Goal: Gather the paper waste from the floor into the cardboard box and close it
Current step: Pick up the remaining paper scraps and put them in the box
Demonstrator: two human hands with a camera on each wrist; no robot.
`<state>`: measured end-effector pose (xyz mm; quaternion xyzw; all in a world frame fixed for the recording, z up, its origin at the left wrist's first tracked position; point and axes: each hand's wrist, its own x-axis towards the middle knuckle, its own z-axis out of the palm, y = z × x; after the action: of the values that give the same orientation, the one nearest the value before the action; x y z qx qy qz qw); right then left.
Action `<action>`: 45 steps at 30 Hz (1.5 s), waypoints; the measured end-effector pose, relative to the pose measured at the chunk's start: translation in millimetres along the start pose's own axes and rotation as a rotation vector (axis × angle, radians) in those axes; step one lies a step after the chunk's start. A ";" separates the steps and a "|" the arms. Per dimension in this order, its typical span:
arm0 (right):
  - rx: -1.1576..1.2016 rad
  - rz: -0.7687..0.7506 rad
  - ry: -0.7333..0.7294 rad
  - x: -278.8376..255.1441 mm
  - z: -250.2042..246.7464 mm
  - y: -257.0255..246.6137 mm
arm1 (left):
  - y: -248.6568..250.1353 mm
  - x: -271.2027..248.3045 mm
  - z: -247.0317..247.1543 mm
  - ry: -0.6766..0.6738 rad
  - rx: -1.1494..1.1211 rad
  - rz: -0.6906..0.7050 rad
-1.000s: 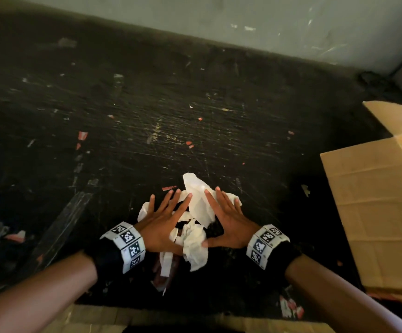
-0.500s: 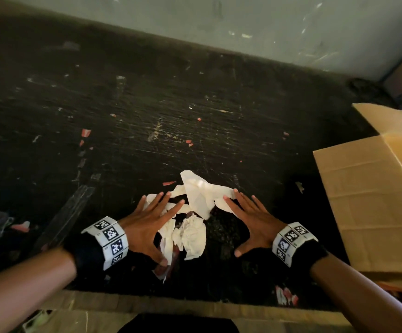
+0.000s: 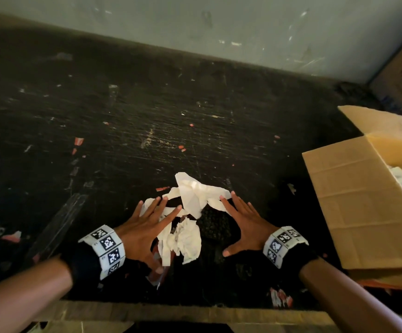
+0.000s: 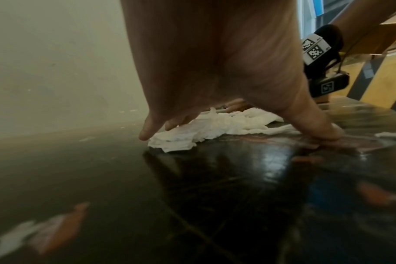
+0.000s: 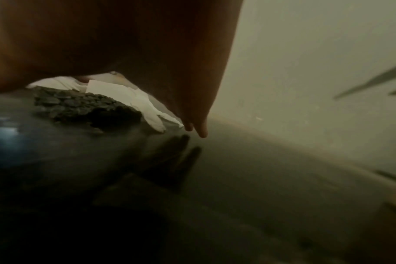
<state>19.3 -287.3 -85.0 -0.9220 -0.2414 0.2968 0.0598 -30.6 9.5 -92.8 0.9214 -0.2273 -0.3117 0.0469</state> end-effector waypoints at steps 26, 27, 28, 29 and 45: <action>0.253 -0.084 0.150 48.9 -2.8 -79.4 | 20.3 29.2 -28.5 0.227 -0.375 0.043; 0.255 -0.080 0.165 48.8 -2.4 -80.9 | 19.4 30.2 -26.7 0.251 -0.391 0.051; 0.256 -0.079 0.181 49.5 -2.4 -81.8 | 18.5 31.8 -26.5 0.264 -0.405 0.065; 0.252 -0.079 0.194 50.4 -1.8 -82.7 | 17.7 33.5 -25.8 0.268 -0.416 0.083; 0.315 -0.169 0.739 -31.0 -95.8 -50.4 | 78.4 20.9 -142.6 0.506 -0.236 0.296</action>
<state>31.8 -254.9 22.1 -0.9231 -0.2299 -0.0269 0.3071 38.5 -77.7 27.8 0.9148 -0.3024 -0.0867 0.2532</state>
